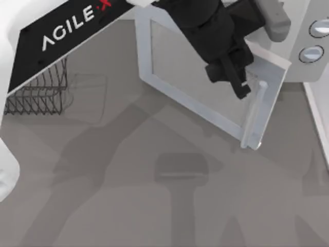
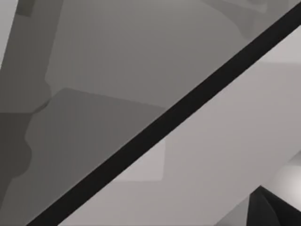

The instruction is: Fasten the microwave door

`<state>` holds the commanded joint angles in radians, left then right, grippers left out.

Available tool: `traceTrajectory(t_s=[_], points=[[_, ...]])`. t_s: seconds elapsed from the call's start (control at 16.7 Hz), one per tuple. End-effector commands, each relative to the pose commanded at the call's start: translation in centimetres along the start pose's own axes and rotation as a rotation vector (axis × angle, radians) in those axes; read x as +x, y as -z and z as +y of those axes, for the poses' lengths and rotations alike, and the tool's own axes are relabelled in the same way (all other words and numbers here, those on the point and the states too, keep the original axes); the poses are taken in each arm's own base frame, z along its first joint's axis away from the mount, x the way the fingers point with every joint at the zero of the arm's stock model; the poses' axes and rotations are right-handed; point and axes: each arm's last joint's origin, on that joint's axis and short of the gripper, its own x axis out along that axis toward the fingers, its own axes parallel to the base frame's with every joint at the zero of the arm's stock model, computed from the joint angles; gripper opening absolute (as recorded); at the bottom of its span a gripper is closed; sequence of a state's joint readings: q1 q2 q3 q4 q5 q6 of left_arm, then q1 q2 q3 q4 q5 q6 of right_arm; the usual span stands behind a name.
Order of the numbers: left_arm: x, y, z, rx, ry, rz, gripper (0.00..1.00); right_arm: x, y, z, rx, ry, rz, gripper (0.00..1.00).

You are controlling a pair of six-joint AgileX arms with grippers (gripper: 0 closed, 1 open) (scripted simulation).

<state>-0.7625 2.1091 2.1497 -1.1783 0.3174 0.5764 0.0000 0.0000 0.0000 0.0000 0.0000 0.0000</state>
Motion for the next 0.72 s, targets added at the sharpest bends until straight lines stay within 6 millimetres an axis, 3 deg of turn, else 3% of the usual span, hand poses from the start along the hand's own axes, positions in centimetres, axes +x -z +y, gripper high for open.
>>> traceTrajectory(t_s=[0.24, 0.6, 0.72], points=[[0.1, 0.0, -0.2, -0.001, 0.013, 0.008, 0.0, 0.0, 0.0, 0.0, 0.0, 0.0, 0.0, 1.0], [2.9, -0.2, -0.8, -0.03, 0.087, 0.088, 0.0, 0.0, 0.0, 0.0, 0.0, 0.0, 0.0, 1.0], [2.4, -0.8, -0.7, -0.023, 0.061, 0.061, 0.0, 0.0, 0.0, 0.0, 0.0, 0.0, 0.0, 1.0]])
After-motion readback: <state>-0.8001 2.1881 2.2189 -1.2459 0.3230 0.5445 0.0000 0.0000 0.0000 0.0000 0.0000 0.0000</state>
